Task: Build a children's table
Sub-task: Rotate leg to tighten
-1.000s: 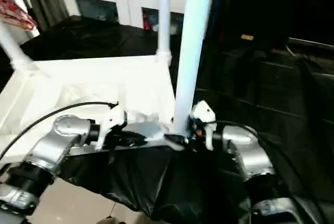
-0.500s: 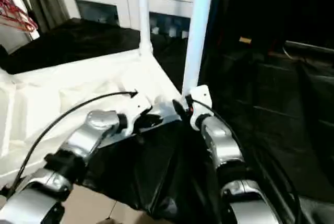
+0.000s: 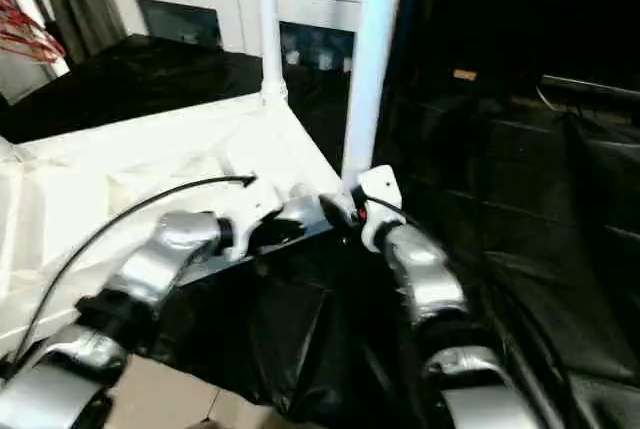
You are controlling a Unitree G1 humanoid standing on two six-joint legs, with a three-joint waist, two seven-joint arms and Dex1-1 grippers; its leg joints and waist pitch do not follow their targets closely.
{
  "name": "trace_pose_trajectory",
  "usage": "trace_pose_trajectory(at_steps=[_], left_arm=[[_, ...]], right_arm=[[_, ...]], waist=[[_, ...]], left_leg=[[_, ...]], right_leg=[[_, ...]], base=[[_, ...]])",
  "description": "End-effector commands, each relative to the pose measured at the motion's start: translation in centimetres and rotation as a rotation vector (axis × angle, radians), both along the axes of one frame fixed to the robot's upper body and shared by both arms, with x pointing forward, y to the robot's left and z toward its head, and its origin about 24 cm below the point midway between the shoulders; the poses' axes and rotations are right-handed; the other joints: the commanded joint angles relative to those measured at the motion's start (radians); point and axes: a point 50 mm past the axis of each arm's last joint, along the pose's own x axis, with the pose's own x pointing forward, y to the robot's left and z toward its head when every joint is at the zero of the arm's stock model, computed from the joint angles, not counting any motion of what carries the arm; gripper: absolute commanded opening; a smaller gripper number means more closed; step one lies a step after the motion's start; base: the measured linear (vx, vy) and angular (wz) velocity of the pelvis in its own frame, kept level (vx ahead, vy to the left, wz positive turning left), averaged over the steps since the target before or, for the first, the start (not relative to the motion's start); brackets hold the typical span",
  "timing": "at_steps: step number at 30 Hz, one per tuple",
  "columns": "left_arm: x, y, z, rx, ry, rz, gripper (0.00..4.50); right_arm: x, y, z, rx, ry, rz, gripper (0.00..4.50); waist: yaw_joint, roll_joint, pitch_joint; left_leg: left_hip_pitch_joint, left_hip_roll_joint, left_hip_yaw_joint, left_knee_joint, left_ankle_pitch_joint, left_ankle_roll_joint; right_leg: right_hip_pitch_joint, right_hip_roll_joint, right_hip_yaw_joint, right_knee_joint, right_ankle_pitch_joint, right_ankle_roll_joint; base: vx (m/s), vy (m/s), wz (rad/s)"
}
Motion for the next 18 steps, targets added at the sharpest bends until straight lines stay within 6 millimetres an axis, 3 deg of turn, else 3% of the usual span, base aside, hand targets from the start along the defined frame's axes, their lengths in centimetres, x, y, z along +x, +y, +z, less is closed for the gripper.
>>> trace_pose_trajectory(at_steps=[1,11,16,18], left_arm=[[-0.7,-1.1,0.6,-0.059,-0.03,-0.1,0.0],[-3.0,1.6,0.8,-0.063,0.046,-0.303,0.0],[-3.3,2.3,0.8,-0.052,0.069,-0.337,0.0],[-3.5,2.5,0.8,-0.046,0.078,-0.348,0.0]], right_arm=[[-0.7,1.6,0.1,0.0,-0.003,0.155,3.92],[-3.6,-2.3,0.9,-0.067,0.053,0.475,3.92],[-4.4,-2.8,1.0,-0.079,0.082,0.544,3.92],[-4.7,-3.0,1.1,-0.079,0.096,0.57,3.92]], waist=[[0.002,-0.011,-0.066],[0.007,-0.006,-0.065],[0.011,-0.009,-0.063],[0.012,-0.007,-0.062]], left_leg=[[-0.001,0.036,-0.009,-0.068,-0.213,0.056],[-0.001,0.044,-0.005,-0.068,-0.205,0.074],[0.001,0.042,-0.006,-0.07,-0.227,0.061],[0.0,0.044,-0.007,-0.071,-0.223,0.063]], right_leg=[[0.051,-0.084,0.05,-0.086,-0.322,-0.179],[0.053,-0.079,0.048,-0.075,-0.245,-0.221],[0.051,-0.082,0.048,-0.085,-0.337,-0.194],[0.052,-0.08,0.049,-0.082,-0.325,-0.193]], base=[[0.0,0.0,0.0],[0.0,0.0,0.0],[0.0,0.0,0.0],[0.0,0.0,0.0]])
